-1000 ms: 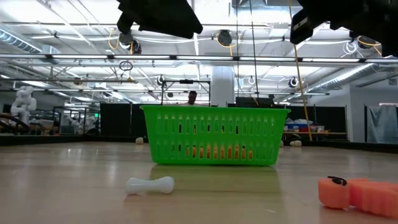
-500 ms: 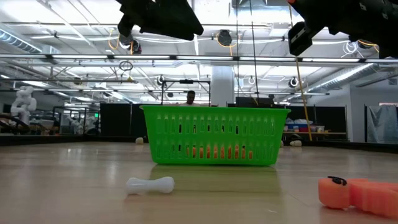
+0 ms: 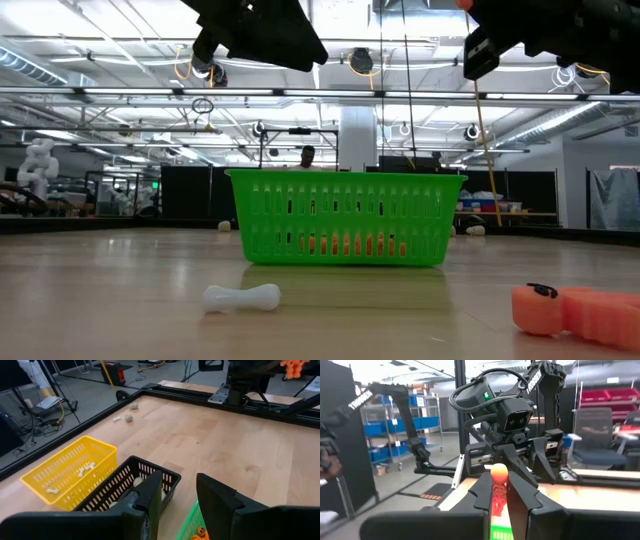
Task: Sort Halloween decoration
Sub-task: Put the orange skeleton toy into the green basket
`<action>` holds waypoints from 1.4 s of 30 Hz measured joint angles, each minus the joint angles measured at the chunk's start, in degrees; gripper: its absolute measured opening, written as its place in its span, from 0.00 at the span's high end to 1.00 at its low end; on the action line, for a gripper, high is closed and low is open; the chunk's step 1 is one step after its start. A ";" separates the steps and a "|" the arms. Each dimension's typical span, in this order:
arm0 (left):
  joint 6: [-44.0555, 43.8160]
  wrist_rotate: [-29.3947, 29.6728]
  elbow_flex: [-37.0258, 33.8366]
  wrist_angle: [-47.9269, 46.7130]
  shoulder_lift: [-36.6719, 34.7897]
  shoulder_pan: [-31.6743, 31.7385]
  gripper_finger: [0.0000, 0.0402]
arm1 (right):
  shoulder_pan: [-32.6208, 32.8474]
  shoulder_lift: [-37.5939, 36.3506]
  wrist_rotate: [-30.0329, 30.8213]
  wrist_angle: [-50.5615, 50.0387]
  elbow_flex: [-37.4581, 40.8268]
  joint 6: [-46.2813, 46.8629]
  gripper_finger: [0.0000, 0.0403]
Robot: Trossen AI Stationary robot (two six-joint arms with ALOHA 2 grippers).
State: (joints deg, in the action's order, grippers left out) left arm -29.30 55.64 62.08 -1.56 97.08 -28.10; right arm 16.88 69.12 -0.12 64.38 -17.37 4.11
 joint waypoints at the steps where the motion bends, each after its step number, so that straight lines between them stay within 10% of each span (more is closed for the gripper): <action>1: 0.00 0.00 0.00 0.01 0.00 0.00 0.70 | 0.00 0.00 0.01 0.03 0.00 -1.11 0.96; 16: -0.15 0.00 0.00 0.09 0.00 0.00 0.70 | 0.00 -0.02 0.04 0.07 0.00 -16.07 0.96; 25: 0.13 0.02 0.00 0.00 0.00 0.00 0.70 | 0.09 0.00 5.81 -0.86 -0.58 -6.45 0.96; 42: -1.34 0.39 -0.02 -6.78 -2.77 -1.73 0.70 | 0.11 6.16 6.12 -38.04 -19.86 4.24 0.96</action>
State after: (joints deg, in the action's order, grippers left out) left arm -30.64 56.03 62.06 -8.34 94.31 -29.83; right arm 16.99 75.29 6.00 26.34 -37.22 8.35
